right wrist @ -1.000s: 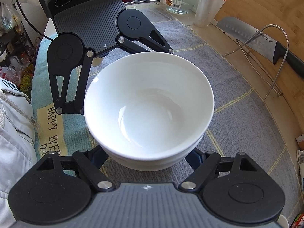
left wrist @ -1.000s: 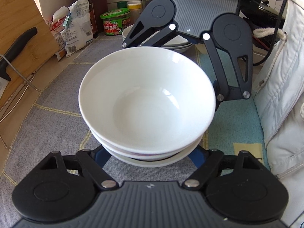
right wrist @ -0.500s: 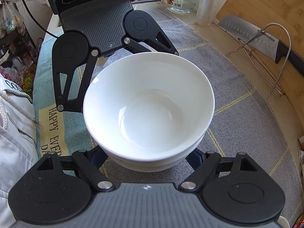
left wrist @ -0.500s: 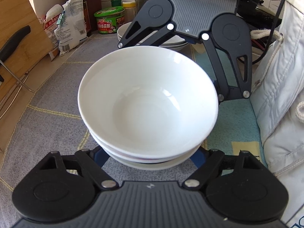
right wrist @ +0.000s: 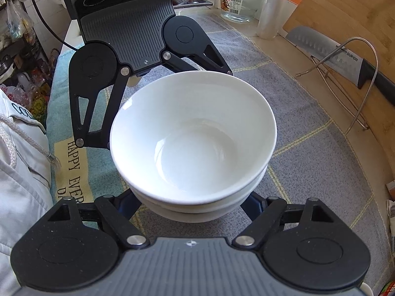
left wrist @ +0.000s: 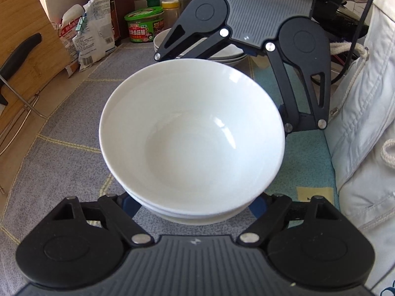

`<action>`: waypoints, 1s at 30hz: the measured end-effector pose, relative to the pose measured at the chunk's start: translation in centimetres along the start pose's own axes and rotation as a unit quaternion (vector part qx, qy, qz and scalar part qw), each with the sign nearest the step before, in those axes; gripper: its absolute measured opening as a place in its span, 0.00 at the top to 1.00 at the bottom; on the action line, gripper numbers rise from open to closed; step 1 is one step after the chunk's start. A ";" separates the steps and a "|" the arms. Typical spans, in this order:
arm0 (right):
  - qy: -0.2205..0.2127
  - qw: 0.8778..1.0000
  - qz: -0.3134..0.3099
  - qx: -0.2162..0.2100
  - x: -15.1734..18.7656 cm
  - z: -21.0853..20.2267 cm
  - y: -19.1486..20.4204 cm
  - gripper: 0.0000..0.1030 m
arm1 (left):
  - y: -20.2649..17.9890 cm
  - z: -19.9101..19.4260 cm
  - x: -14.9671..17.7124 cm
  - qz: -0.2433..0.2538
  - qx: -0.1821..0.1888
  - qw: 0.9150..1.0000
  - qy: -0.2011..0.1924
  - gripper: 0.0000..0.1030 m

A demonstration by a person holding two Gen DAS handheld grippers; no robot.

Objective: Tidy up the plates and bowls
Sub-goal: 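Lift and carry the bowl stack with both tools toward the plate stack, then lower the bowl stack onto the flower-print plate stack with both tools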

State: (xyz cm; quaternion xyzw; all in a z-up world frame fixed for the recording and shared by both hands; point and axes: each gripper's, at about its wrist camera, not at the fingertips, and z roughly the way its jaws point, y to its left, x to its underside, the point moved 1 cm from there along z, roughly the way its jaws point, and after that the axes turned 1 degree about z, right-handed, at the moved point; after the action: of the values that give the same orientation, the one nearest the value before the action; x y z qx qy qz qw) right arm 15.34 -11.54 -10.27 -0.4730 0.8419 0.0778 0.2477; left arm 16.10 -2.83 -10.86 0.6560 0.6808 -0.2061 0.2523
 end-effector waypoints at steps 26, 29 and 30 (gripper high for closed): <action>-0.022 1.000 0.002 0.017 5.6 -8.5 -2.0 0.15 | -2.5 1.1 -9.3 0.022 -0.008 1.000 0.000 0.17; -0.022 0.999 0.007 0.025 7.0 -9.7 -2.8 0.15 | -2.7 2.2 -11.0 0.031 -0.006 1.000 -0.001 0.17; -0.021 0.999 0.008 0.029 7.5 -10.2 -3.2 0.15 | -2.7 2.6 -11.6 0.034 -0.005 0.999 -0.002 0.17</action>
State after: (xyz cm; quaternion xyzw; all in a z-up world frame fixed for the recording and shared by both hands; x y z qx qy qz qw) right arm 11.28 -22.65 -4.81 -0.4573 0.8420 0.0654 0.2786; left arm 13.70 -13.67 -5.90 0.6768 0.6588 -0.1958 0.2638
